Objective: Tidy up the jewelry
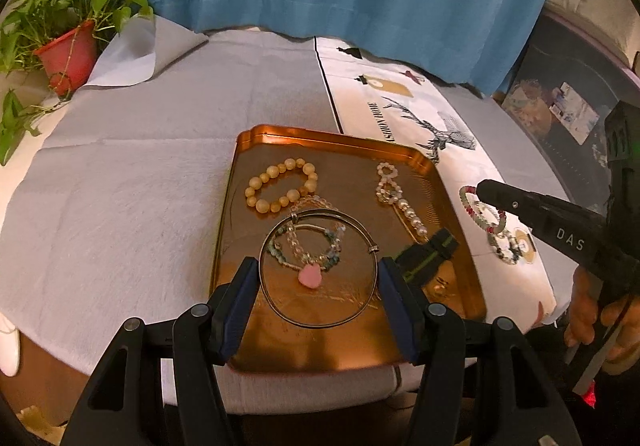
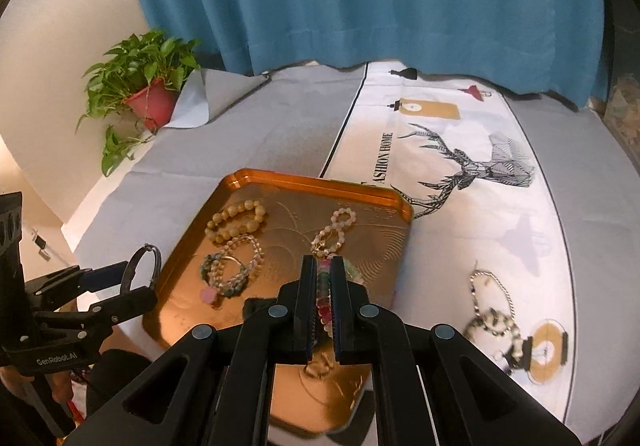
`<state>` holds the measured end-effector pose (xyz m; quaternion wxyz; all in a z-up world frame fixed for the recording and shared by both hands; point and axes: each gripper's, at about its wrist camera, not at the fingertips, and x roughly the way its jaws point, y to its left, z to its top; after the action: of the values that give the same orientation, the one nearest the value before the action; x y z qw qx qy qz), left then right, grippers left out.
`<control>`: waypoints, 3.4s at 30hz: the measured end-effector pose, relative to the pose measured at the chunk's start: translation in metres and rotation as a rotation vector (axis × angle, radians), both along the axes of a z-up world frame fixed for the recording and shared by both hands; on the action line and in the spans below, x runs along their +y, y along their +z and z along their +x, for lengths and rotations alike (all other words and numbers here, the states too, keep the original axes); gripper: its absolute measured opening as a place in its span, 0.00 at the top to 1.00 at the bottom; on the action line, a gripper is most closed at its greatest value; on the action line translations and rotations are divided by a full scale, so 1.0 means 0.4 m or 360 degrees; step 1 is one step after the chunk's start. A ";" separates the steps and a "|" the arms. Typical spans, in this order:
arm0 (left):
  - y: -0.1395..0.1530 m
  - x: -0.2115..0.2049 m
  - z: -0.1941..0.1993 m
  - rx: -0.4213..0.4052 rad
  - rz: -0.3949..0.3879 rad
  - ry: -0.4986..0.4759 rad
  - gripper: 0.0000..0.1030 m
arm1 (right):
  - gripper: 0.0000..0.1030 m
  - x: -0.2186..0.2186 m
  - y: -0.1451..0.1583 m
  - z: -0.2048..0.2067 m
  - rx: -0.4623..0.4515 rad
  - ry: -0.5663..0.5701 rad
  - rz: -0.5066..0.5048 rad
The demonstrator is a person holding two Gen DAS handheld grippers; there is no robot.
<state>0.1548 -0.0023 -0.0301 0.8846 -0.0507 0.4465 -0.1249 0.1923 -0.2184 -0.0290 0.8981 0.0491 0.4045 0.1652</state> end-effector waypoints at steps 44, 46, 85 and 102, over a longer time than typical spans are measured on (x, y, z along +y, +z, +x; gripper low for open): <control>0.144 -0.050 -0.553 -0.0258 0.0138 0.0129 0.03 | 0.31 -0.016 0.071 -0.667 -0.0163 -0.0032 -0.0105; 0.142 -0.054 -0.556 -0.0252 0.0144 0.0125 0.03 | 0.31 -0.015 0.069 -0.668 -0.0158 -0.0032 -0.0107; 0.119 -0.059 -0.550 -0.0218 0.0149 0.0118 0.03 | 0.30 -0.015 0.036 -0.658 -0.0091 -0.0043 -0.0117; 0.084 -0.083 -0.507 -0.0158 0.0210 0.0086 0.03 | 0.30 -0.040 -0.002 -0.610 -0.0026 -0.0101 -0.0097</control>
<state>-0.0480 -0.0355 0.0036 0.9101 0.0019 0.4078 -0.0736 -0.0517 -0.2342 -0.0298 0.9072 0.0331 0.4003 0.1247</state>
